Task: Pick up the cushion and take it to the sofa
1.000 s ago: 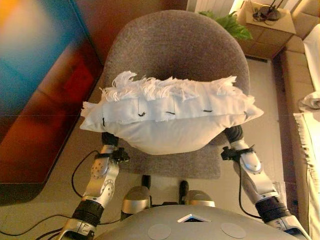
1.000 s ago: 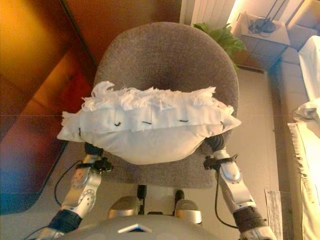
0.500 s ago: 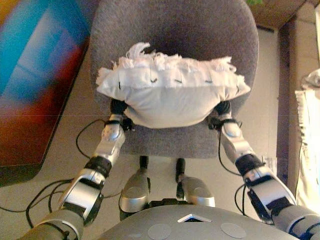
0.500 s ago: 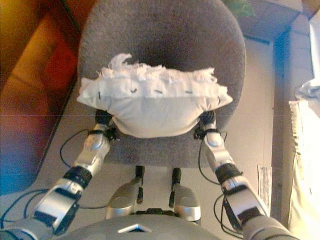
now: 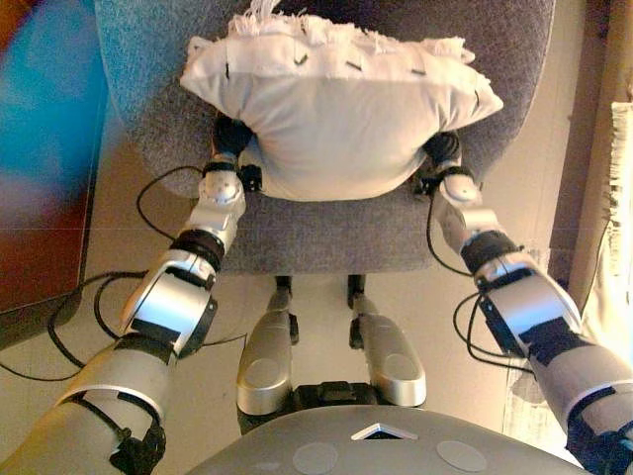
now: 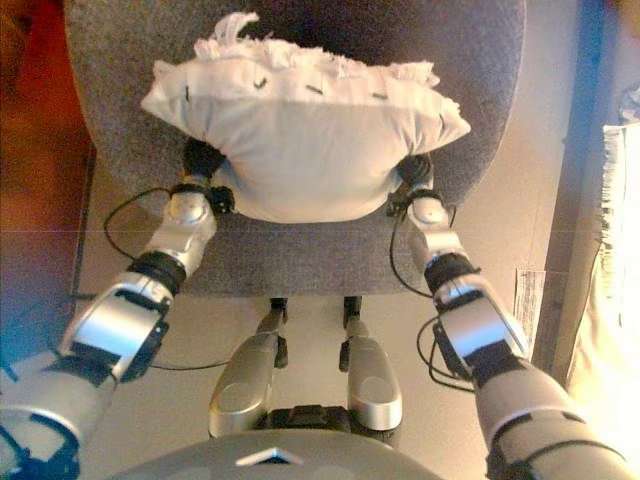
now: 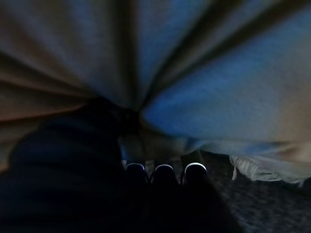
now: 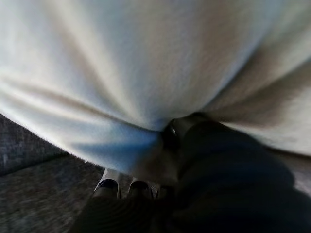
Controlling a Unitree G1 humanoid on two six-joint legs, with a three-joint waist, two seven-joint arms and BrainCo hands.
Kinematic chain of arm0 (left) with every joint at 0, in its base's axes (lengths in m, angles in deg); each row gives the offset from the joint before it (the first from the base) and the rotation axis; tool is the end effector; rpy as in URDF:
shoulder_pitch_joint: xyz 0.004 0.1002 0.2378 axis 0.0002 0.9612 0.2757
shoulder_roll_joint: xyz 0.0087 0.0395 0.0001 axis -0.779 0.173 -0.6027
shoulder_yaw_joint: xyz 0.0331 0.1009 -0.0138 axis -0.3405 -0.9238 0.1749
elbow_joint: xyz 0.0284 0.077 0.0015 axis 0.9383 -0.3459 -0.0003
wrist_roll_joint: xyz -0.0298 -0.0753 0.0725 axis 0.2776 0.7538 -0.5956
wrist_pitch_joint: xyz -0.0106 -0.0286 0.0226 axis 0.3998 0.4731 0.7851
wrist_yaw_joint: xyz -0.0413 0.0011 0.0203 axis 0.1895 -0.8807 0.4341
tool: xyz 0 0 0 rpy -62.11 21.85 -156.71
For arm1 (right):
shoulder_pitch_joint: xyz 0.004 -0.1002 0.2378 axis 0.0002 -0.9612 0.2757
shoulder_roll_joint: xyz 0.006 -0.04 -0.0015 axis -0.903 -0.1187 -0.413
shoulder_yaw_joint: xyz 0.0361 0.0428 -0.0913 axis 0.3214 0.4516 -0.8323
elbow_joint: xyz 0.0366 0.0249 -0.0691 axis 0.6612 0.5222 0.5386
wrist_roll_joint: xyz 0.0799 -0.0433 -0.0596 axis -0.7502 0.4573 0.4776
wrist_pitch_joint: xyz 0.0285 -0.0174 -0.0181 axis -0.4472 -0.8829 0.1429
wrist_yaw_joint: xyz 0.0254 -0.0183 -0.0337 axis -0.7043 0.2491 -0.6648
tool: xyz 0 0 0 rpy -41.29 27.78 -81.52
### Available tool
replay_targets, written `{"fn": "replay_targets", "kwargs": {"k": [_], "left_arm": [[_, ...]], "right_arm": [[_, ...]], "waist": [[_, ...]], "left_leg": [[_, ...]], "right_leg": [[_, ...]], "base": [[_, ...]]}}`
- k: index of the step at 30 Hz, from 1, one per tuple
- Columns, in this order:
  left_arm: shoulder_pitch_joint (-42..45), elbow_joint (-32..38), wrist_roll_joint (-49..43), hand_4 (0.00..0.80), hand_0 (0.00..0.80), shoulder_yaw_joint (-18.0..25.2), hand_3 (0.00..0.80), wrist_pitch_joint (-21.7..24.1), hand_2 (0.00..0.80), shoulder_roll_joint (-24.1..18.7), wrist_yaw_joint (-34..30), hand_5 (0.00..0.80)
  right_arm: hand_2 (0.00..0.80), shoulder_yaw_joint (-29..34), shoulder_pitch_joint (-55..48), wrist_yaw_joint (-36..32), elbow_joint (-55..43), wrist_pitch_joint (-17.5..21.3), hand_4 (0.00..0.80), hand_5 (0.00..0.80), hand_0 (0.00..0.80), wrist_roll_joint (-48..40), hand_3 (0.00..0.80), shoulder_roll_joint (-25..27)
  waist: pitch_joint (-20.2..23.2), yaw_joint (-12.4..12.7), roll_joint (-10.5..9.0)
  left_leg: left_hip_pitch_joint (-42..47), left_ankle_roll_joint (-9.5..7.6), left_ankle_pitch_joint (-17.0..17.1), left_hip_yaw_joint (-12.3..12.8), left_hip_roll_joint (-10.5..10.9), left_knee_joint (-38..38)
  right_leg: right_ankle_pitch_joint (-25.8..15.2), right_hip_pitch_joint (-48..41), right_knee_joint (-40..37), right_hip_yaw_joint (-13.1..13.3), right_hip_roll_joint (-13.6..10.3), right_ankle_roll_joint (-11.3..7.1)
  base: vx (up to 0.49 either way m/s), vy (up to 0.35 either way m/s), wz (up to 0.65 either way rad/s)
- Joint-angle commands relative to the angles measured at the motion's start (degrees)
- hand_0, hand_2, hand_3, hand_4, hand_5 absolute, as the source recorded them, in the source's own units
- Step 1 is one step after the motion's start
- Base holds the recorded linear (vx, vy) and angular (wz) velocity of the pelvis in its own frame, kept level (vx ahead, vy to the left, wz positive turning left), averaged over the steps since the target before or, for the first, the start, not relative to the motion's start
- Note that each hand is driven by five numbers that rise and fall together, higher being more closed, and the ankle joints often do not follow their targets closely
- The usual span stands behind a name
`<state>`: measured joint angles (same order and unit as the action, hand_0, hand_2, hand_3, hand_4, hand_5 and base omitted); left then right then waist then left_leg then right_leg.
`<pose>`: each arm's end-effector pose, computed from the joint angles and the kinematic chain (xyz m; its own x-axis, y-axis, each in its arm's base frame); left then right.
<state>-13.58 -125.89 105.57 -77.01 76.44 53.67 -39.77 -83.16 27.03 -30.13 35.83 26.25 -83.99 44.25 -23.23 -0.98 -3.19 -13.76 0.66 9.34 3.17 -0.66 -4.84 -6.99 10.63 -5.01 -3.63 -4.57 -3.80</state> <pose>0.3580 0.1686 0.1036 0.9913 0.1109 0.0709 -0.1213 0.9788 0.1650 0.3595 -0.1689 0.1020 0.9901 -0.1044 -0.0938 0.1063 0.9942 0.0152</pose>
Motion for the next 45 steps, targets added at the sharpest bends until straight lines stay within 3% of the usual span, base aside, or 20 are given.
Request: {"fn": "replay_targets", "kwargs": {"k": [1,3,6,7,8,13,17,19,21,24,28,31,35,37,40,45], "left_arm": [[-11.15,-5.83,1.15,0.000,0.000,-3.21,0.000,-4.00,0.000,2.19,-0.96,0.000],[-12.91,-8.12,2.37,0.000,0.000,-2.35,0.000,-5.90,0.000,1.00,-0.36,0.000],[-15.44,-10.06,3.82,0.000,0.000,-2.05,0.000,-5.76,0.000,-1.16,-0.05,0.000],[-15.52,-10.43,5.03,0.000,0.000,-1.68,0.000,-5.89,0.000,-1.96,0.49,0.000],[-15.49,-10.67,5.47,0.000,0.000,-1.39,0.000,-5.68,0.000,-2.30,0.66,0.000],[-11.14,-10.92,9.19,0.000,0.000,2.19,0.000,-6.51,0.000,-7.60,2.75,0.000],[-5.29,-12.74,4.12,0.000,0.000,5.09,0.000,-8.21,0.000,-12.64,5.80,0.000],[-2.46,-13.05,-6.22,0.000,0.000,4.61,0.000,-8.84,0.000,-16.74,11.12,0.000],[-0.28,-12.15,-4.11,0.000,0.000,4.77,0.000,-10.55,0.000,-19.78,13.40,0.000],[7.83,-12.79,-2.74,0.000,0.000,10.10,0.000,-10.64,0.000,-22.96,14.75,0.000],[18.83,-11.39,-2.54,0.000,0.000,16.19,0.000,-11.21,0.000,-23.64,14.85,0.000],[25.54,-11.08,-2.35,0.000,0.000,18.72,0.000,-11.31,0.000,-22.09,12.84,0.000],[37.15,-11.73,-1.27,0.000,0.000,21.19,0.000,-14.62,0.000,-16.67,3.17,0.000],[41.54,-12.20,-3.74,0.000,0.000,22.68,0.000,-15.41,0.000,-13.99,-0.02,0.000],[48.04,-13.33,-6.44,0.000,0.000,22.82,0.000,-16.12,0.000,-6.26,-0.98,0.000],[52.90,-16.76,-8.73,0.000,0.000,22.19,0.000,-23.48,0.000,3.51,-2.09,0.000]], "right_arm": [[0.800,-2.15,9.79,-3.03,4.20,-2.91,0.800,0.800,0.800,-3.16,0.800,-0.25],[0.800,-1.75,12.18,-4.36,6.45,-6.05,0.800,0.800,0.800,-4.18,0.800,1.35],[0.800,-2.61,15.31,-4.26,8.96,-7.76,0.800,0.800,0.800,-4.56,0.800,4.64],[0.220,-2.33,16.01,-4.09,9.59,-7.88,0.220,0.220,0.220,-5.60,0.220,6.18],[0.000,-2.11,16.33,-3.72,9.78,-7.59,0.000,0.000,0.000,-5.69,0.000,6.67],[0.000,0.58,14.53,0.70,8.55,-4.64,0.000,0.000,0.000,-8.09,0.000,13.15],[0.000,5.47,9.38,2.18,9.27,-4.45,0.000,0.000,0.000,-9.51,0.000,19.04],[0.000,7.74,5.76,0.89,10.09,-3.86,0.000,0.000,0.000,-10.81,0.000,22.84],[0.000,10.15,2.00,1.08,10.18,-3.58,0.000,0.000,0.000,-11.98,0.000,25.56],[0.000,18.20,-9.27,1.49,10.37,-0.77,0.000,0.000,0.000,-12.35,0.000,28.44],[0.000,26.18,-21.73,5.63,5.51,1.45,0.000,0.000,0.000,-9.68,0.000,28.68],[0.000,29.15,-28.57,6.83,3.86,0.98,0.000,0.000,0.000,-5.99,0.000,27.57],[0.000,28.52,-39.16,7.83,4.85,-2.17,0.000,0.000,0.000,7.52,0.000,23.43],[0.000,27.86,-43.39,4.90,6.94,-3.47,0.000,0.000,0.000,12.39,0.000,20.77],[0.000,27.46,-50.98,2.30,12.13,-5.84,0.000,0.000,0.000,10.41,0.000,11.94],[0.000,21.42,-56.16,-0.72,15.45,-8.92,0.000,0.000,0.000,21.64,0.000,-1.67]], "waist": [[-1.03,-1.03,-0.24],[-1.75,-1.00,0.03],[-2.79,-0.97,0.79],[-3.07,-0.86,1.22],[-3.20,-0.83,1.39],[-2.96,-0.30,2.42],[-2.13,-0.21,2.90],[-1.35,-0.29,3.17],[-0.50,-0.17,3.19],[0.99,-0.12,3.04],[3.00,-0.38,2.54],[4.25,-0.52,2.62],[6.87,-0.66,2.67],[8.42,-0.57,2.48],[11.39,-0.35,2.22],[14.90,-0.01,1.60]], "left_leg": [[-2.71,2.42,-9.85,1.29,-0.62,7.87],[-3.06,2.51,-9.33,1.14,-0.51,7.39],[-3.50,2.63,-8.55,1.31,-0.25,6.56],[-3.43,2.65,-8.36,1.20,-0.07,6.27],[-3.33,2.65,-8.33,1.13,0.01,6.14],[-2.81,2.76,-8.38,1.19,0.37,6.10],[-2.58,2.96,-9.19,1.60,0.03,7.46],[-1.47,3.03,-9.69,1.95,-0.06,7.26],[-1.25,2.95,-9.57,2.07,-0.06,7.14],[0.61,2.84,-10.45,1.99,-0.24,6.81],[2.42,2.87,-10.79,1.96,-0.30,5.50],[4.18,2.83,-10.82,1.96,-0.30,4.12],[7.53,2.36,-10.62,1.64,-0.23,2.48],[9.10,2.12,-10.63,1.55,-0.23,2.13],[12.13,1.62,-10.80,1.38,-0.35,1.32],[16.69,0.66,-11.79,0.56,0.08,0.13]], "right_leg": [[2.28,5.16,4.36,2.07,-2.65,-2.63],[2.17,5.92,4.55,1.78,-2.70,-2.72],[1.93,6.97,4.68,1.21,-3.01,-2.76],[1.98,7.10,4.77,0.95,-3.10,-2.74],[2.08,7.12,4.86,0.85,-3.14,-2.74],[3.09,6.95,5.58,-0.56,-3.71,-2.56],[4.13,6.32,6.29,-2.14,-4.15,-2.38],[4.73,5.09,5.92,-2.82,-4.25,-2.32],[4.65,4.90,5.86,-3.08,-4.37,-2.28],[5.71,2.98,5.79,-4.09,-4.32,-2.21],[5.80,1.18,4.53,-4.46,-3.91,-2.22],[5.75,-0.43,3.42,-4.55,-3.60,-2.26],[5.76,-3.49,2.49,-4.63,-2.92,-2.14],[5.91,-4.93,2.44,-4.58,-2.52,-1.98],[6.35,-7.74,2.36,-4.24,-1.70,-1.51],[7.02,-12.39,1.70,-3.76,-0.69,-1.01]], "base": [[0.000,0.000,0.00],[0.000,0.000,0.00],[0.001,0.045,-0.01],[0.030,0.047,0.01],[0.046,0.043,0.02],[0.030,0.023,0.02],[0.014,0.002,0.01],[0.024,0.021,-0.04],[0.002,-0.001,-0.02],[0.034,-0.063,0.01],[0.005,-0.067,0.03],[-0.030,-0.030,-0.04],[-0.006,-0.013,-0.07],[0.042,-0.039,0.04],[0.125,-0.038,0.07],[0.126,-0.030,0.07]]}}
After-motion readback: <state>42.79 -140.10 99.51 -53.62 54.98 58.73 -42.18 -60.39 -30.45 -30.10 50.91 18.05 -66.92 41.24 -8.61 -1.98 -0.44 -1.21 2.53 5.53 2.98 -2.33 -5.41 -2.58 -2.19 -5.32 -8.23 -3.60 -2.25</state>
